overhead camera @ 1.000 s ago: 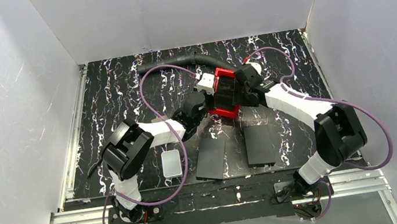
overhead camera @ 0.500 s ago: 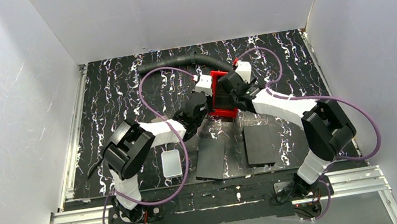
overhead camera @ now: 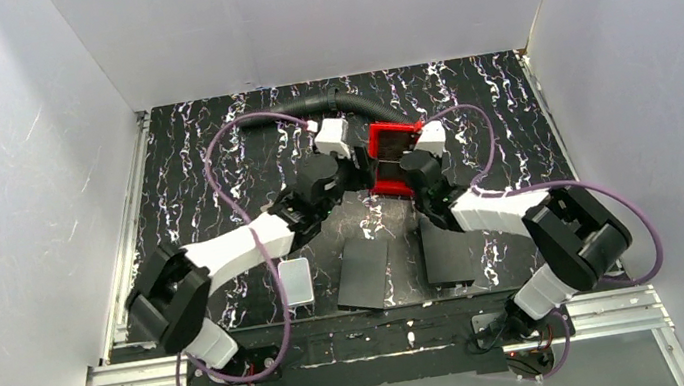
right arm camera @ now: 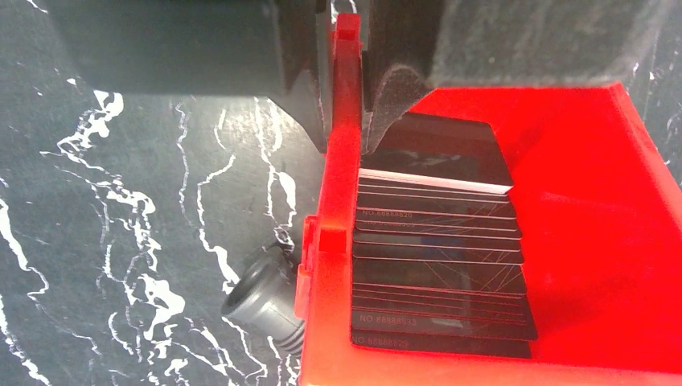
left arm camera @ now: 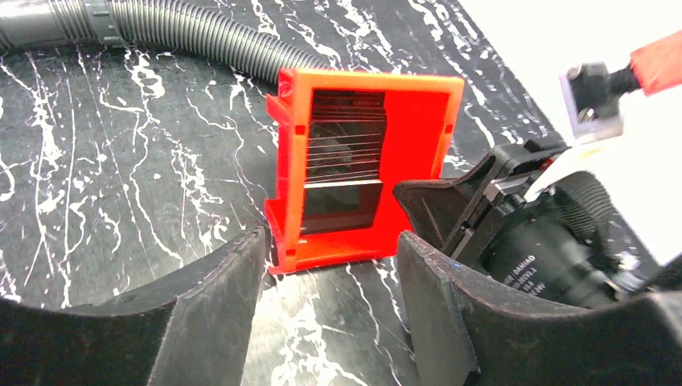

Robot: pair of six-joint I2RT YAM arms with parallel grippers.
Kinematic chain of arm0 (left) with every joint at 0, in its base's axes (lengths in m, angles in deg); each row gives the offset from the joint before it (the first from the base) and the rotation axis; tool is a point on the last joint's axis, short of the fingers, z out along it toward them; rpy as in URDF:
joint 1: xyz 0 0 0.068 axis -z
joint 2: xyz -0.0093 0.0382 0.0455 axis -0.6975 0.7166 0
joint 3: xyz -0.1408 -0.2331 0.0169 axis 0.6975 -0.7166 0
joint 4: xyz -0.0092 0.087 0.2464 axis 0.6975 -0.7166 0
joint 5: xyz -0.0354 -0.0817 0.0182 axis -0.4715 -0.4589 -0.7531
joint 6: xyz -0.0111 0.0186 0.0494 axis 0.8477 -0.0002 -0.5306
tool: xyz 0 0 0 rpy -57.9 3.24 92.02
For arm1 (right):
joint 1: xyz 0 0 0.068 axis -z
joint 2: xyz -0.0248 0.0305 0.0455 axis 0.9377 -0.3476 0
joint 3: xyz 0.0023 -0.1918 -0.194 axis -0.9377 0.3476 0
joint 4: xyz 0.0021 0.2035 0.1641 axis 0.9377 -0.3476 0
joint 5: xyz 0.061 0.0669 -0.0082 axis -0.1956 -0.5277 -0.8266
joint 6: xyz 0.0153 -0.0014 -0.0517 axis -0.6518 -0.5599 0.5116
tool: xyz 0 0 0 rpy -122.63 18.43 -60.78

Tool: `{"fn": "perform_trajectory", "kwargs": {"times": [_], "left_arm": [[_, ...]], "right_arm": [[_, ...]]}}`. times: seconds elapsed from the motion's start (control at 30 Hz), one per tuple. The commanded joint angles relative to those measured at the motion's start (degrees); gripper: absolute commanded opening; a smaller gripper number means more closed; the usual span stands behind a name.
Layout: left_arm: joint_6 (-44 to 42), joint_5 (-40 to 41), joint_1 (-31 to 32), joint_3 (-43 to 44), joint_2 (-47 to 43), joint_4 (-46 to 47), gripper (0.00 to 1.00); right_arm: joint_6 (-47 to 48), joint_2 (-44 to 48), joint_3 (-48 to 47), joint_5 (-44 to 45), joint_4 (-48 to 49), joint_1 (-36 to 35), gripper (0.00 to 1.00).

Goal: Put the credit cards into the card holder
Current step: Pick up the credit card from the storage box.

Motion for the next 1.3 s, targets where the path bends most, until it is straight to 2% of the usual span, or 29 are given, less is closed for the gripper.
{"fn": "perform_trajectory", "kwargs": {"times": [0.0, 0.2, 0.33, 0.5, 0.63, 0.77, 0.83, 1.1, 1.27], "left_arm": [[6.5, -1.18, -0.22, -3.95, -9.83, -10.22, 0.61], [11.16, -0.6, -2.5, -8.07, -16.84, -17.59, 0.67], [13.47, -2.32, -4.14, -9.12, -18.15, -18.84, 0.67], [15.98, -5.42, -5.13, -10.14, -17.34, -19.06, 0.67], [17.73, -5.97, -5.74, -12.09, -19.07, -19.81, 0.68], [19.08, -7.0, -5.92, -12.37, -18.6, -19.82, 0.68], [19.5, -8.78, -6.08, -11.44, -17.71, -19.91, 0.68], [18.37, -10.94, -6.78, -7.72, -17.9, -23.23, 0.68], [17.5, -12.53, -6.87, -4.72, -17.11, -27.75, 0.69]], "right_arm": [[6.88, 6.11, 7.31, 3.0, 15.64, -0.57, 0.01], [10.33, 3.8, 7.65, 5.56, 20.86, -0.99, 0.01], [10.61, 8.39, 13.04, 5.46, 24.31, -2.2, 0.01], [19.82, 3.4, 10.4, 8.02, 33.33, -2.77, 0.01], [19.08, 6.48, 13.67, 7.3, 32.18, -4.52, 0.01], [20.09, 3.03, 12.57, 8.16, 34.47, -4.59, 0.01], [16.79, 3.38, 11.52, 6.41, 28.82, -4.58, 0.01], [0.86, 2.39, -1.42, 2.59, -6.83, -4.4, 0.01], [-4.2, 0.99, -6.48, -1.47, -18.88, -4.29, 0.01]]}}
